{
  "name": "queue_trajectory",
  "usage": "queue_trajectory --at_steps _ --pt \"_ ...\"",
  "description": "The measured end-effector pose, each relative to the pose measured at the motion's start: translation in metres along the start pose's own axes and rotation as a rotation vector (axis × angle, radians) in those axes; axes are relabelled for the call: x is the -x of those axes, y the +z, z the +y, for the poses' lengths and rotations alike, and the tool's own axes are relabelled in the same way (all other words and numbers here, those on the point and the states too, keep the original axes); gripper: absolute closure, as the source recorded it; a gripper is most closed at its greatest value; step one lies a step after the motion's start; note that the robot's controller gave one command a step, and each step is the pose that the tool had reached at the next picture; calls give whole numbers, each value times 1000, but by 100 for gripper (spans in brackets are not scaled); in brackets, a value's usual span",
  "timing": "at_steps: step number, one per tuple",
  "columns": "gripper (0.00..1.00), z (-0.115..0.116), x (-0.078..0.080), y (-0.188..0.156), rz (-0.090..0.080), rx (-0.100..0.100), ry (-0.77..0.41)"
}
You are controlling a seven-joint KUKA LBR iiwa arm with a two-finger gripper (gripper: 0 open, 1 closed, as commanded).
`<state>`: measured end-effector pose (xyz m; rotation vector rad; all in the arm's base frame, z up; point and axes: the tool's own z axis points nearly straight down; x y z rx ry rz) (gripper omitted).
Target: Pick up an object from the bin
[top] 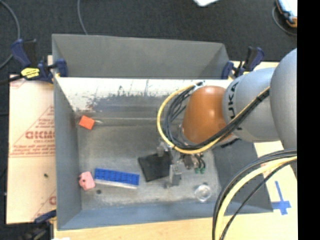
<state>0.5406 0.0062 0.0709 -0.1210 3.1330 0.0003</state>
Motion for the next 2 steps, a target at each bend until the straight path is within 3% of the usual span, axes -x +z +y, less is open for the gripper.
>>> queue_trajectory --at_steps 1,2 --pt "100 -6 -3 0 4 2 78" --pt "100 -6 -3 0 5 2 84"
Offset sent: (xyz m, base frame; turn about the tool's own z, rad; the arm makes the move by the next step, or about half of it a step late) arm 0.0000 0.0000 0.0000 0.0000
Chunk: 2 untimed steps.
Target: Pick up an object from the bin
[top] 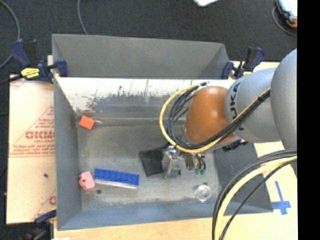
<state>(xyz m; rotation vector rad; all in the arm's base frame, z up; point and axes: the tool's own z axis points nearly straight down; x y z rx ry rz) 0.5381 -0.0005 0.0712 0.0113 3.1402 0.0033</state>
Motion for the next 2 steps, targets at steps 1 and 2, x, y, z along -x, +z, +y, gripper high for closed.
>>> queue_trajectory --at_steps 1,2 --pt "100 0 -1 -4 2 0 0" --pt "100 0 -3 -25 9 0 0"
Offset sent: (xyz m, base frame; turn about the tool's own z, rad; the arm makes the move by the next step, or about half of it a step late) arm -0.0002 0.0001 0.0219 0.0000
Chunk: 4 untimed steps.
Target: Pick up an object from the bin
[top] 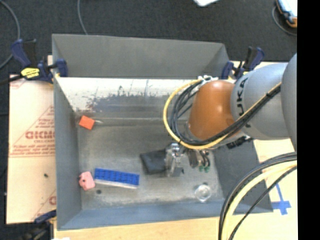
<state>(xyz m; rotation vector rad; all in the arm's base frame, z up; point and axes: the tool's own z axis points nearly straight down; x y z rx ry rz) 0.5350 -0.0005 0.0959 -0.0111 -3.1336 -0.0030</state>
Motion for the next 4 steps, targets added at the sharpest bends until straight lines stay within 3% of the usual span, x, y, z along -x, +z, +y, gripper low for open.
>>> queue_trajectory --at_steps 1,3,4 --pt "100 0 3 -19 -10 0 0" --pt "100 0 1 -50 -4 -1 0" --pt "100 0 3 -66 -11 -1 0"
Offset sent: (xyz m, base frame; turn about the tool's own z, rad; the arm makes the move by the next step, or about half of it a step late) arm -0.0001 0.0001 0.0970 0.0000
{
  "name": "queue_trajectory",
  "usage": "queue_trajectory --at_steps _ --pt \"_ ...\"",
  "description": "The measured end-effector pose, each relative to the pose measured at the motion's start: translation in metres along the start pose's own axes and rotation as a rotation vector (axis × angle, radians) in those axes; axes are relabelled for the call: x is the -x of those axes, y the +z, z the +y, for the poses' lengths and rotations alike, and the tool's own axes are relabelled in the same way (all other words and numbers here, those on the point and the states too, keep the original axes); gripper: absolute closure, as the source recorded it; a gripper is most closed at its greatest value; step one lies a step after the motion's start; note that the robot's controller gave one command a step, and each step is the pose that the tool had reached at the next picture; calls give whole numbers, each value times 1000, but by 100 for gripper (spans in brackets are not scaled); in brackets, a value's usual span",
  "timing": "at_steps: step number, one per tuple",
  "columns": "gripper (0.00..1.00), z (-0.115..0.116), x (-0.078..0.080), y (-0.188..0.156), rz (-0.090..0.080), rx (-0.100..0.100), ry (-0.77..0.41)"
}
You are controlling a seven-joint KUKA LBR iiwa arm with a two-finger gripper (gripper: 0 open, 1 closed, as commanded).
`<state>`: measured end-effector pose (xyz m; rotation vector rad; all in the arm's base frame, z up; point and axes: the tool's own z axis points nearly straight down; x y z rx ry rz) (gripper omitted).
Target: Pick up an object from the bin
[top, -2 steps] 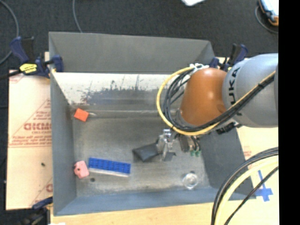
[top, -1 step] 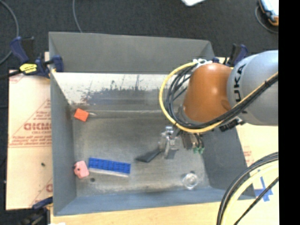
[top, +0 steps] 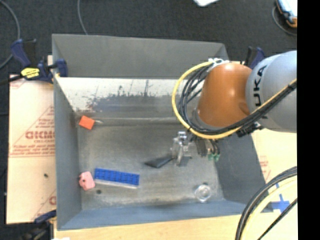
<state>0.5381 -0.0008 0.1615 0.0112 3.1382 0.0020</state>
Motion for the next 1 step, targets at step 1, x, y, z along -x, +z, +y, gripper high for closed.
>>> queue_trajectory --at_steps 1 --pt "100 0 0 -9 0 0 0"
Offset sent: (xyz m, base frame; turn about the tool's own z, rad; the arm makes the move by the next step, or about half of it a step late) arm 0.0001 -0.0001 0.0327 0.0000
